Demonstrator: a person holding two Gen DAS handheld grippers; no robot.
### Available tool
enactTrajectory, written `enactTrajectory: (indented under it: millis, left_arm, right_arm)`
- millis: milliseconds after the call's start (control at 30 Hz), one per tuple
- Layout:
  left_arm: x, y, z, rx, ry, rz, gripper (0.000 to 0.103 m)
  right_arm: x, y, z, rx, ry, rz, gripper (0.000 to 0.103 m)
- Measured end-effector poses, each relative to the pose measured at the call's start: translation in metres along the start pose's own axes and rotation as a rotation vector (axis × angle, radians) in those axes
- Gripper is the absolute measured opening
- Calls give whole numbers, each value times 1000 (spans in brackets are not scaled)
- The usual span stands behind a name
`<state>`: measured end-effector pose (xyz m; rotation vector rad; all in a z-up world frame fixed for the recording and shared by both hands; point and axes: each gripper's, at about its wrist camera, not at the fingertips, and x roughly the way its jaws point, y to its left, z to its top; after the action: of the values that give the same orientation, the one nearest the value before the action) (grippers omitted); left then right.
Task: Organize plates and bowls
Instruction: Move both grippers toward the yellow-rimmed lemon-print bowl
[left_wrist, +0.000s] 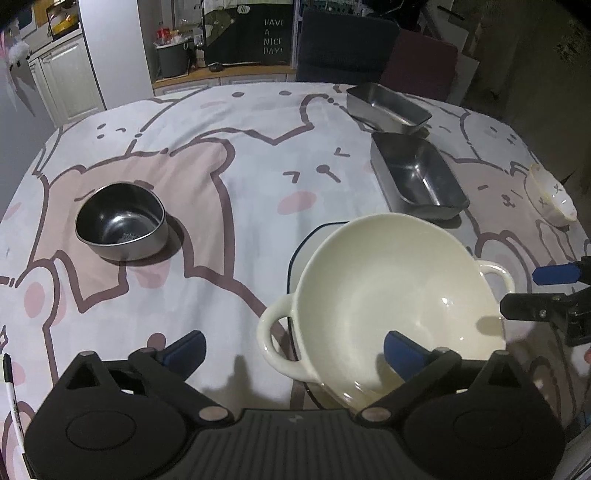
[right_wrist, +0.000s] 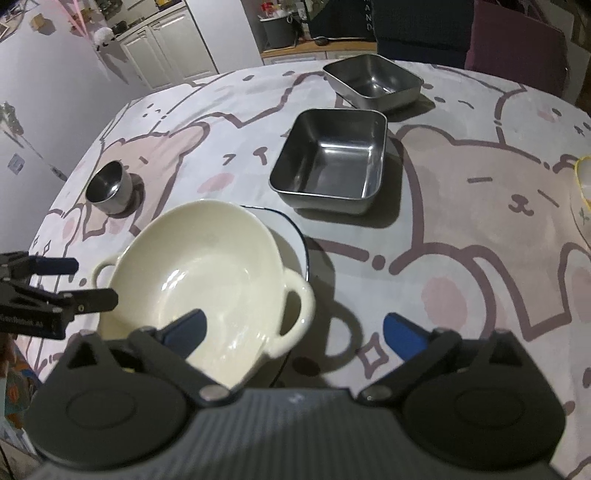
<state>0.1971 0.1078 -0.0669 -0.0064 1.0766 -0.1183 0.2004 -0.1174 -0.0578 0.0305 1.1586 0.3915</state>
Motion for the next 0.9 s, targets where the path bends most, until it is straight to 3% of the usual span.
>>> enactTrajectory:
  millis: [167,367,900]
  left_arm:
    - [-15,-11,5,10,-56,-2,103]
    - [-23,-36,24,16,-122,-21,103]
    - [5,-169,67,129,-186,-154,103]
  right_arm:
    - [-15,-7,-2,2,-44,-1,103]
    - [-45,-32,-4,47,-167,-53,103]
    - [-98,-143,-24,256,-340,-176,103]
